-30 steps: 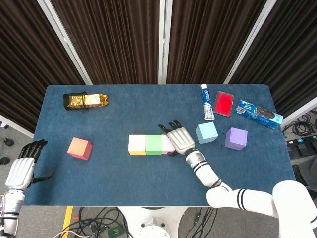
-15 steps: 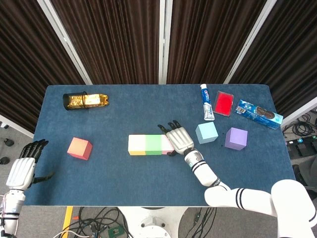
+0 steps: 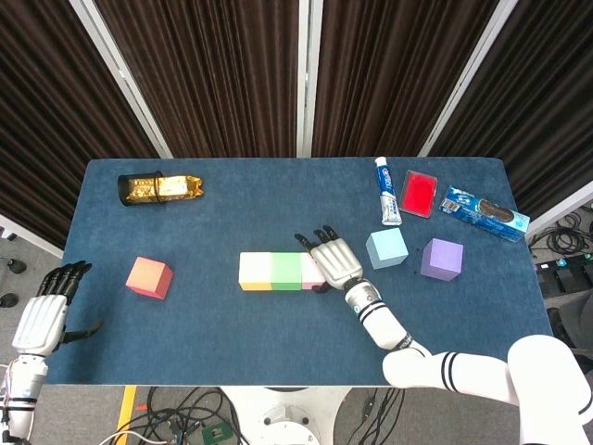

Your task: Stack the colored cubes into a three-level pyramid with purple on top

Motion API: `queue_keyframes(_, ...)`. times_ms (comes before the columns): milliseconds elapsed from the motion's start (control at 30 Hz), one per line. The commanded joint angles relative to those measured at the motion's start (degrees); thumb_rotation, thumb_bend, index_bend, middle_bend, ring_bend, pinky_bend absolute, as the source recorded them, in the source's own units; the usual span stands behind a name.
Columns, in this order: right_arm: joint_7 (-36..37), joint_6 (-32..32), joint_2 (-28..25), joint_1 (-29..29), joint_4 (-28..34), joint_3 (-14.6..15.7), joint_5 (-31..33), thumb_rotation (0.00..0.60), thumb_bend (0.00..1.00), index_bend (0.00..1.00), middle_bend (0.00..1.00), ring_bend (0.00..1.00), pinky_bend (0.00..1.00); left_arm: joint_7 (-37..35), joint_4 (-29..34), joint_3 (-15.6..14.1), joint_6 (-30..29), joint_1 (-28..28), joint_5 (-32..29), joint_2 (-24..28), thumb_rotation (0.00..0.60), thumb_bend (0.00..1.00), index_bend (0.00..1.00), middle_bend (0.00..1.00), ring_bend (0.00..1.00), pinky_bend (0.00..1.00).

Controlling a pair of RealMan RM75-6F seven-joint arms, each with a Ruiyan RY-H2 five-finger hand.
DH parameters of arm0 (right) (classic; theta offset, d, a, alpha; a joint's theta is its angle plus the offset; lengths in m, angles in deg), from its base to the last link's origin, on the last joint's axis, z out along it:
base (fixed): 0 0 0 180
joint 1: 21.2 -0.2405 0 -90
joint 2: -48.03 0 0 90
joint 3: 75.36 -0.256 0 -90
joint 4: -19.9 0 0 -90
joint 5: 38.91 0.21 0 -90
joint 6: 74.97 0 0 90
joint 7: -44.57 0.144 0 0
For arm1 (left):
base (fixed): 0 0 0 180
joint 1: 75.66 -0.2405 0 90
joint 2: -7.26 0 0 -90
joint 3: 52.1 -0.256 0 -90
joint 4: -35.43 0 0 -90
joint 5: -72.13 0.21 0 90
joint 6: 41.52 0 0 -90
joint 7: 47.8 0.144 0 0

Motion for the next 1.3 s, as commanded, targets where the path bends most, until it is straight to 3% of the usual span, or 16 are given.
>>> queue_keyframes(33,-0.1,0.1,0.0,0.0,0.1,0.1,0.1,0.6,0.09,0.0,0.6,0.09,0.0,0.0,0.0,0.0,0.0,0.0,0.0,0.0,0.6,0.18,0.08,0.06,0.0,0.06)
queue_keyframes(1300,-1.9,0.7,-1.0,-0.7,2.0,0.3,2.3,0.6,0.1,0.0,0.6,0.09,0.0,0.2,0.5,-0.1,0.4,0.4,0.1,0.2,0.6,0.18,0.08,0.06,0.0,0.06)
